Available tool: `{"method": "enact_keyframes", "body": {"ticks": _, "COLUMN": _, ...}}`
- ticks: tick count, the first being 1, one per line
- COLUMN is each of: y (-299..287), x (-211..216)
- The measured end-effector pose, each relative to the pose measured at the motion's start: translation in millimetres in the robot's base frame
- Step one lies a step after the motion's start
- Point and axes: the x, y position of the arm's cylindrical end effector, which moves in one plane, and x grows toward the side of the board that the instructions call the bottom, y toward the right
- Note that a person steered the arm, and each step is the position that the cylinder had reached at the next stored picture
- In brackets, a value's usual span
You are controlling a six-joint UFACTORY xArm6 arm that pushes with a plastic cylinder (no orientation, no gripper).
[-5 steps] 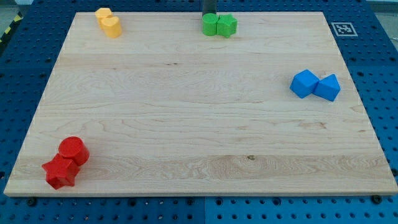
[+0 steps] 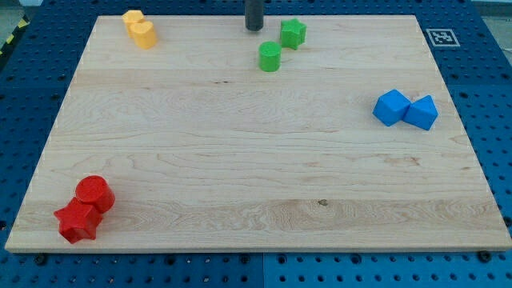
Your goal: Point at green star
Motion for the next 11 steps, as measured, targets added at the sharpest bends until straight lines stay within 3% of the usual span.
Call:
{"method": "enact_keyframes", "body": {"ticks": 2, "y": 65.7, "x": -3.8}}
{"method": "enact_keyframes", "body": {"ticks": 5, "y": 109.3, "x": 28.0}}
{"method": "enact_keyframes", "body": {"ticks": 7, "y": 102.9, "x": -0.4}}
{"method": "enact_keyframes", "body": {"ticks": 11, "y": 56.3, "x": 4.5}}
